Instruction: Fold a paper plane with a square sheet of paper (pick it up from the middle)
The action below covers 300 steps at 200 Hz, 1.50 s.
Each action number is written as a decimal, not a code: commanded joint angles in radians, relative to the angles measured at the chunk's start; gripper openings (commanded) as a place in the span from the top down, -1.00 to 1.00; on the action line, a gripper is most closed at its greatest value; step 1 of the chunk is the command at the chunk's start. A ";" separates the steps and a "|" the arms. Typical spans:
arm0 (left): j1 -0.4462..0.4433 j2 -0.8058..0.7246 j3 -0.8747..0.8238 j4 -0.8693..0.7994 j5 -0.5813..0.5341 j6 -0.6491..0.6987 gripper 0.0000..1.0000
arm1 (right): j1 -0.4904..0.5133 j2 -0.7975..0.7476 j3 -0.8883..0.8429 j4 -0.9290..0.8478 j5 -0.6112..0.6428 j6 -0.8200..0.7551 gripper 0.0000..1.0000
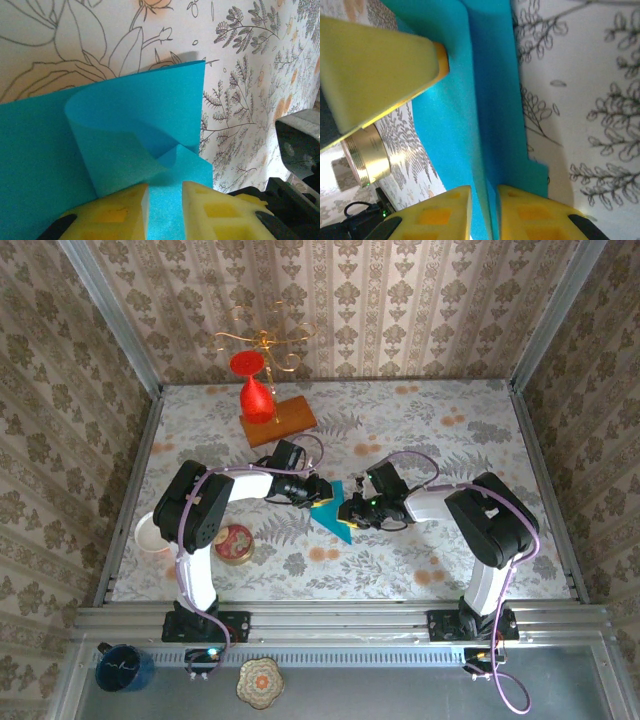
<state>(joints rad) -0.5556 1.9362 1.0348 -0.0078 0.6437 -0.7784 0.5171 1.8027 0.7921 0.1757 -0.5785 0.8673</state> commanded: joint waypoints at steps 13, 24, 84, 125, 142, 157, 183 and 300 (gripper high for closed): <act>-0.003 0.004 -0.027 -0.033 -0.026 -0.004 0.48 | -0.008 0.032 0.038 -0.031 0.034 -0.007 0.58; -0.003 0.003 -0.028 -0.032 -0.026 -0.004 0.49 | -0.008 0.038 0.041 -0.025 0.027 -0.004 0.60; -0.003 0.001 -0.029 -0.032 -0.026 -0.005 0.48 | -0.008 0.049 0.034 0.011 -0.001 0.000 0.73; -0.003 0.001 -0.030 -0.033 -0.027 -0.005 0.48 | -0.009 0.055 0.034 0.028 -0.007 0.002 0.81; -0.003 0.001 -0.029 -0.032 -0.027 -0.005 0.48 | -0.012 0.057 0.030 0.029 -0.007 0.004 0.79; -0.003 0.001 -0.029 -0.033 -0.027 -0.007 0.48 | -0.015 0.044 0.024 0.017 0.002 0.004 0.71; -0.002 0.004 -0.028 -0.039 -0.030 -0.005 0.49 | -0.026 -0.037 -0.005 -0.047 0.047 -0.016 0.52; -0.003 0.010 -0.023 -0.053 -0.034 0.001 0.48 | 0.066 -0.075 0.089 -0.199 0.118 -0.100 0.63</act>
<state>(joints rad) -0.5556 1.9354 1.0336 -0.0074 0.6434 -0.7815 0.5659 1.6737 0.8436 0.0135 -0.4706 0.7856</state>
